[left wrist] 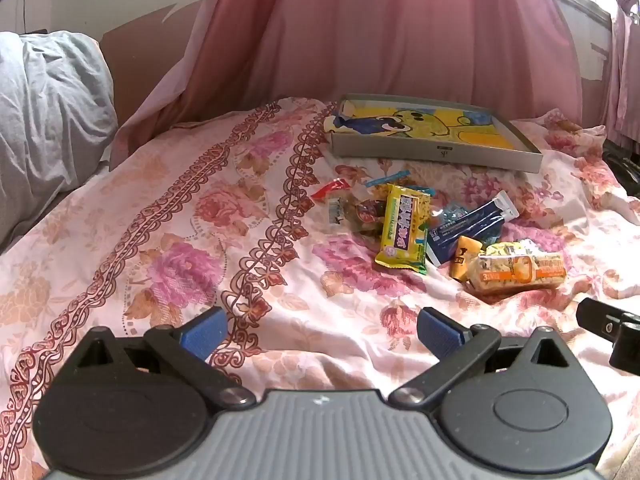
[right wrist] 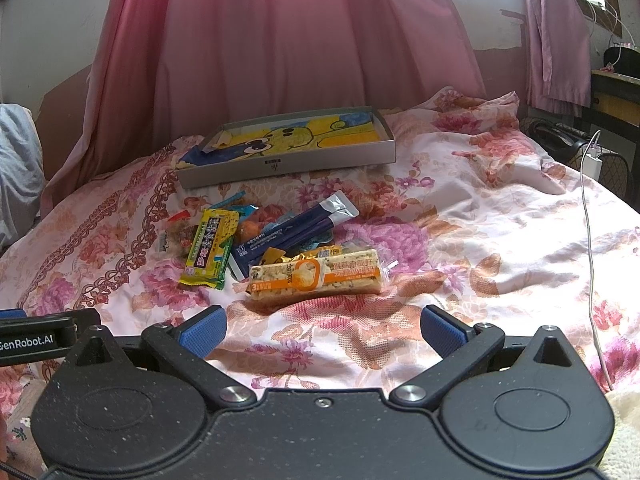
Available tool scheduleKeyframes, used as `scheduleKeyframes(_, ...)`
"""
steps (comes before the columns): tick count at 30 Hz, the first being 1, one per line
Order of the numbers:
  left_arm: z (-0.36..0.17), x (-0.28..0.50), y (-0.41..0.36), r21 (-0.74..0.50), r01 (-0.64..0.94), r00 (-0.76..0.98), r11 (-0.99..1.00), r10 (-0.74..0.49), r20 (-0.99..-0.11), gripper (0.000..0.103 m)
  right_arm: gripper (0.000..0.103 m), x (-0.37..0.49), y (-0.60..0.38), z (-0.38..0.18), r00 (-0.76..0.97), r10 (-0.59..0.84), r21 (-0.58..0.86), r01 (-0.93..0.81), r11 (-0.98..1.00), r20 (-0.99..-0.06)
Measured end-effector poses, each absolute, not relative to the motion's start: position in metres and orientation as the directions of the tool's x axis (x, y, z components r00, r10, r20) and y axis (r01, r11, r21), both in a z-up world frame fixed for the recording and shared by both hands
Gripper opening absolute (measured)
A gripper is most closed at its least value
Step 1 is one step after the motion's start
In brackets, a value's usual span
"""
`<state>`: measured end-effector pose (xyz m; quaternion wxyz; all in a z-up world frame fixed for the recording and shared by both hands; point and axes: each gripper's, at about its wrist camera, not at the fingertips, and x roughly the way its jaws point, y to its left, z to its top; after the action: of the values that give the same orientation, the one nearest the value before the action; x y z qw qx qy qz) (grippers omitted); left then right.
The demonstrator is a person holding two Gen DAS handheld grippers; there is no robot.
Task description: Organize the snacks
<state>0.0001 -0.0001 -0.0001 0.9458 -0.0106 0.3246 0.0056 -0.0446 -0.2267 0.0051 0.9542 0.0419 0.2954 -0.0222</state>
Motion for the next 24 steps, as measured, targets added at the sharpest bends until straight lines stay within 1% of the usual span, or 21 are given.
scheduleKeyframes(24, -0.0029, 0.0030, -0.0021, -0.027, -0.006, 0.772, 1.000, -0.013, -0.635, 0.103, 0.102, -0.0451, -0.2267, 0.0063, 0.823, 0.003, 0.080, 0.052, 0.995, -0.568)
